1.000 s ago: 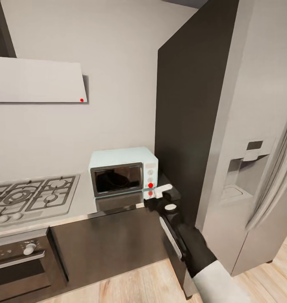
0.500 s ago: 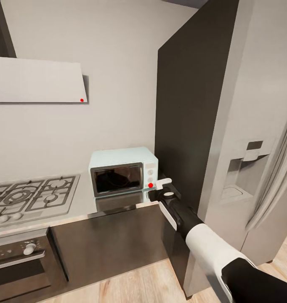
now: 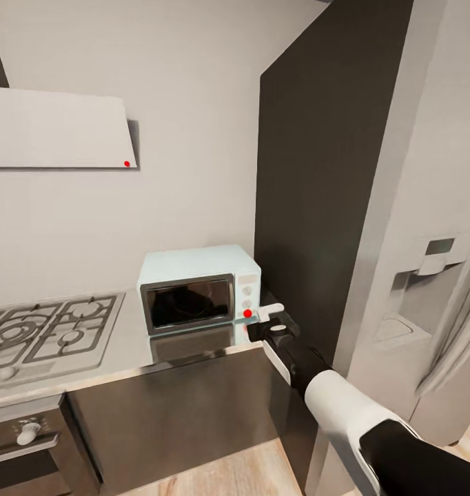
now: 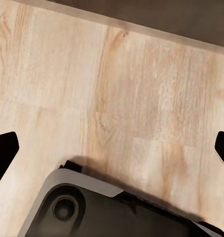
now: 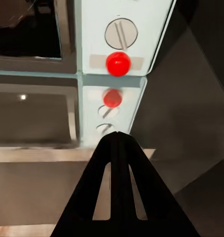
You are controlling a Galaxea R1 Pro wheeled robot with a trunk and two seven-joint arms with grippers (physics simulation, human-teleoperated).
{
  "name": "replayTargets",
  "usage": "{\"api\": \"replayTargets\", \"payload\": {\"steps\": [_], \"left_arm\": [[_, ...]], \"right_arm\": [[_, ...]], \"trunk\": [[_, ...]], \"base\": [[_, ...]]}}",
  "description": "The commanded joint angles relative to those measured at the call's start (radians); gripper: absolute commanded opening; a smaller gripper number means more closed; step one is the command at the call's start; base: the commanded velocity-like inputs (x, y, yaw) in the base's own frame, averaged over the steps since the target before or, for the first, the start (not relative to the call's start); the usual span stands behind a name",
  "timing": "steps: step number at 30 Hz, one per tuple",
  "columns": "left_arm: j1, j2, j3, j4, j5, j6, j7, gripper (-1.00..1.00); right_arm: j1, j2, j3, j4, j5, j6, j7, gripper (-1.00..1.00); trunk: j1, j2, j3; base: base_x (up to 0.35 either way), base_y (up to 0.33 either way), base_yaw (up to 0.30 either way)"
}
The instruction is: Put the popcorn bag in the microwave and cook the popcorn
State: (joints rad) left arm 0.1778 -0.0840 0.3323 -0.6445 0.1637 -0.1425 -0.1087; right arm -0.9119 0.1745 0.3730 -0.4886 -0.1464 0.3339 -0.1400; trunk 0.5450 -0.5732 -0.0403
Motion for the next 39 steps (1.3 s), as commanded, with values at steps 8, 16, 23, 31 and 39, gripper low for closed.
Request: {"api": "replayTargets", "payload": {"steps": [8,16,23,31,39], "left_arm": [[0.001,0.0,0.009,-0.001,0.014,-0.043,-0.009,1.0],[-0.006,0.003,0.004,0.066,0.01,-0.044,-0.009,1.0],[-0.009,0.002,0.002,0.069,0.01,-0.046,-0.009,1.0],[-0.009,0.002,0.002,0.069,0.009,-0.046,-0.009,1.0],[-0.008,0.003,0.002,0.069,0.01,-0.046,-0.009,1.0]], "right_arm": [[-0.001,0.0,0.006,0.027,-0.01,-0.023,-0.002,-1.0],[0.001,0.0,0.007,0.026,-0.01,-0.025,0.002,-1.0],[0.001,0.0,0.007,0.027,-0.01,-0.055,0.002,-1.0],[0.001,0.0,0.007,0.028,-0.01,-0.056,0.001,-1.0],[0.004,0.0,0.006,0.038,-0.01,-0.056,0.0,-1.0]], "trunk": [[0.001,-0.002,-0.002],[0.001,-0.002,-0.002],[0.001,-0.002,-0.002],[0.001,-0.002,-0.002],[0.001,-0.002,-0.002]], "base": [[0.035,0.0,0.0],[0.199,0.0,0.0],[0.019,0.0,0.0],[0.079,0.0,0.0],[0.053,0.0,0.0]]}}
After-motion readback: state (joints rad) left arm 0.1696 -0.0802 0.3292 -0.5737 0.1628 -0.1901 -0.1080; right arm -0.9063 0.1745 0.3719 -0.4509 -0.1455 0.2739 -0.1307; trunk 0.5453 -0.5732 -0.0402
